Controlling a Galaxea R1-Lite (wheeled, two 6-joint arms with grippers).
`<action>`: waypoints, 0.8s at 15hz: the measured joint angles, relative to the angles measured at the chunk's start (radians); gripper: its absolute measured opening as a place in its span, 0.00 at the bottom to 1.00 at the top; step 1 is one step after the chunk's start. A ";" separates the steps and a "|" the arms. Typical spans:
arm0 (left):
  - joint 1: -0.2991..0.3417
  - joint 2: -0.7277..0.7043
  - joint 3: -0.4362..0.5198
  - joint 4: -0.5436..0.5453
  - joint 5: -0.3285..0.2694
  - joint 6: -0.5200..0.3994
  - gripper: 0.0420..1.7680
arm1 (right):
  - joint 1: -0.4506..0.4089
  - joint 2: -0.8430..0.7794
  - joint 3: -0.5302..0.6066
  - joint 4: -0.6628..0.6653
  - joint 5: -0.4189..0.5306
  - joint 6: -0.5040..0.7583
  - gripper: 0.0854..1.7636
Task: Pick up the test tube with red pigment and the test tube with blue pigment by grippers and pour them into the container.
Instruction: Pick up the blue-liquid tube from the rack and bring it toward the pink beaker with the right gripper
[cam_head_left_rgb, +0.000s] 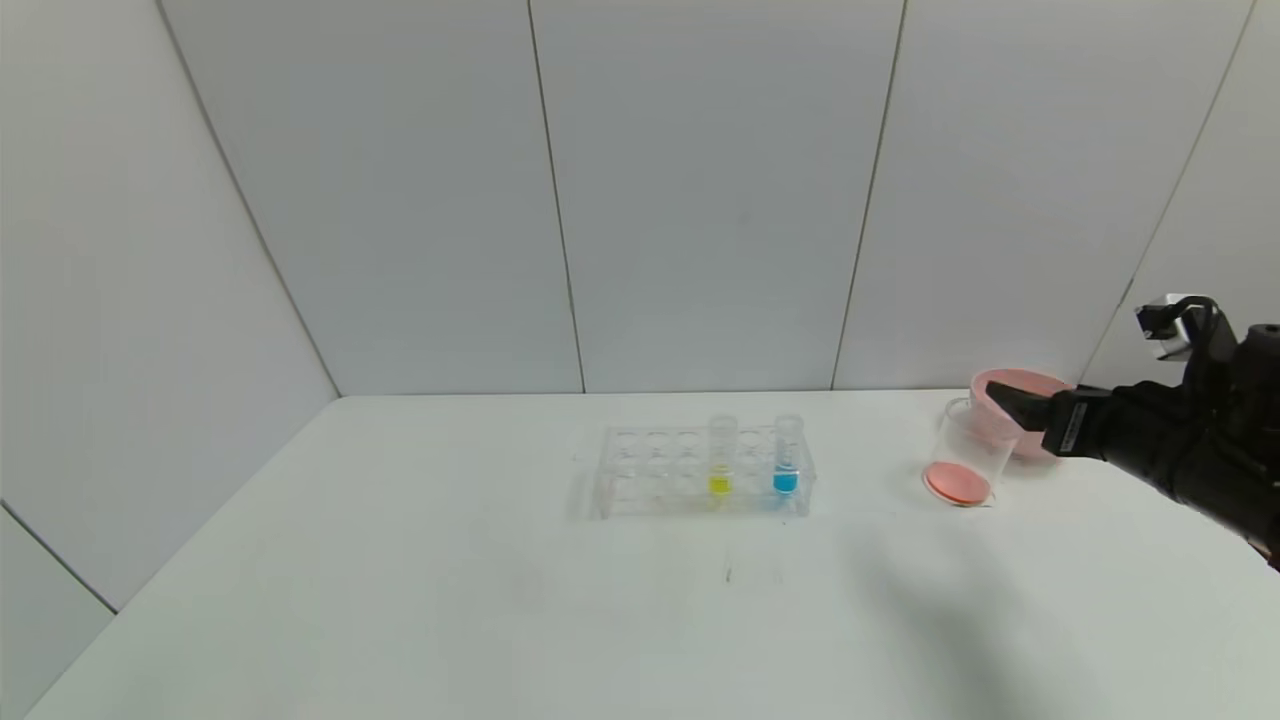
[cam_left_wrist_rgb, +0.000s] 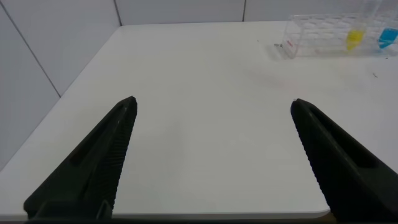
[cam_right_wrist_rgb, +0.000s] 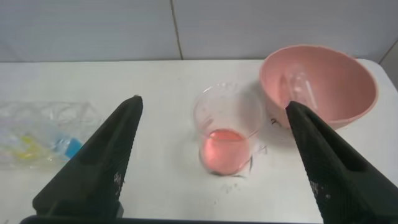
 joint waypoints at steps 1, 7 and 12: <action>0.000 0.000 0.000 0.000 0.000 0.000 1.00 | 0.059 -0.028 0.039 -0.002 -0.056 0.010 0.94; 0.000 0.000 0.000 0.000 0.000 0.000 1.00 | 0.412 -0.039 0.157 -0.186 -0.430 0.071 0.95; 0.000 0.000 0.000 0.000 0.000 0.000 1.00 | 0.539 0.144 0.137 -0.352 -0.517 0.043 0.96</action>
